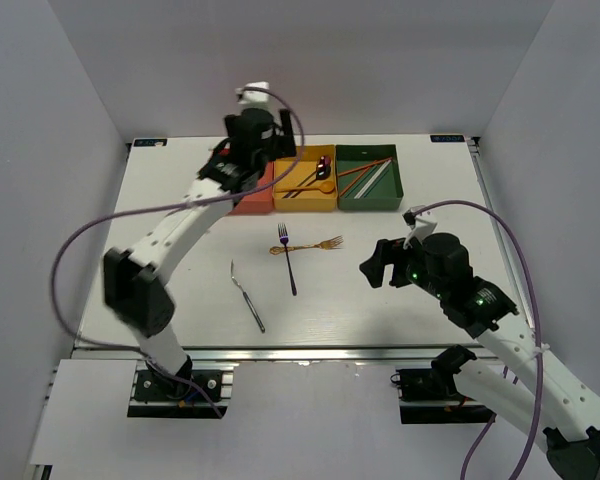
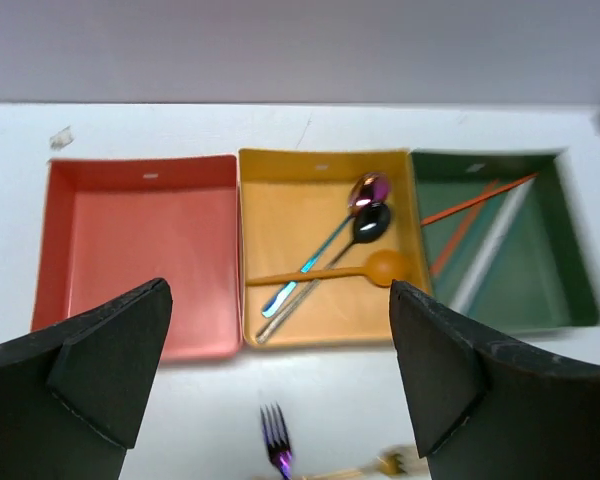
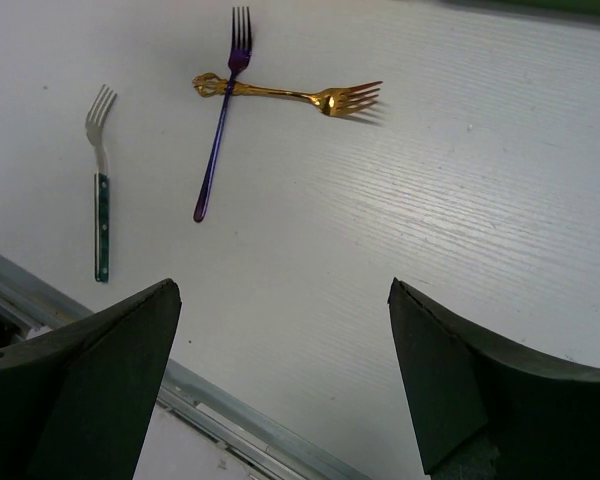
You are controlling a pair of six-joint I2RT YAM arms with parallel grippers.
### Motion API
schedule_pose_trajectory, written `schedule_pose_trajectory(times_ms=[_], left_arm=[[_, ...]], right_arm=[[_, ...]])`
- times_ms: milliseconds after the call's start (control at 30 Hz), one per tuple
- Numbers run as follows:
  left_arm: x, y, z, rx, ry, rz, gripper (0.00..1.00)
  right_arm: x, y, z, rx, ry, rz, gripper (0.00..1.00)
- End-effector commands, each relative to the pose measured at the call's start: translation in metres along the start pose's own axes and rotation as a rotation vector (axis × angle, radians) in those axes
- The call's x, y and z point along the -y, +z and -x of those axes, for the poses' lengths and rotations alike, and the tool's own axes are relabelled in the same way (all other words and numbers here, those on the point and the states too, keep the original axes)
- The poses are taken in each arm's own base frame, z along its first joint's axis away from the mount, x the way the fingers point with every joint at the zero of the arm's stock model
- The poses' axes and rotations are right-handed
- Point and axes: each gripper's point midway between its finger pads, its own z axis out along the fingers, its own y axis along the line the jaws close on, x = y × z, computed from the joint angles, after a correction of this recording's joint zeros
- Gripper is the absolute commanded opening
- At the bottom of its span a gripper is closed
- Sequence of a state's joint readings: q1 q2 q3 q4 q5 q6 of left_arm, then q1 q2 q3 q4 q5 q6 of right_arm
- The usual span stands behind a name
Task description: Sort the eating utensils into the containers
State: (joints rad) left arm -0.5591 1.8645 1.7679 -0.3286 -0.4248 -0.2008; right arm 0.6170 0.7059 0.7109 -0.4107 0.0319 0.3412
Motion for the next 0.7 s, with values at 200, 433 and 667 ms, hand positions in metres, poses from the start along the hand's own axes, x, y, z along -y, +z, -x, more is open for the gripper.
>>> schedule_pose_trajectory(times_ms=[200, 433, 667], left_arm=[[-0.075, -0.146, -0.098, -0.098, -0.486, 0.304, 0.98], [-0.083, -0.176, -0.213, -0.258, -0.537, 0.345, 0.98], [-0.083, -0.182, -0.273, -0.348, -0.551, 0.362, 0.95]], right_arm=[[0.004, 0.014, -0.021, -0.107, 0.065, -0.030, 0.89], [0.002, 0.022, -0.033, -0.135, 0.061, -0.001, 0.89], [0.001, 0.026, -0.043, -0.153, 0.057, 0.022, 0.89]])
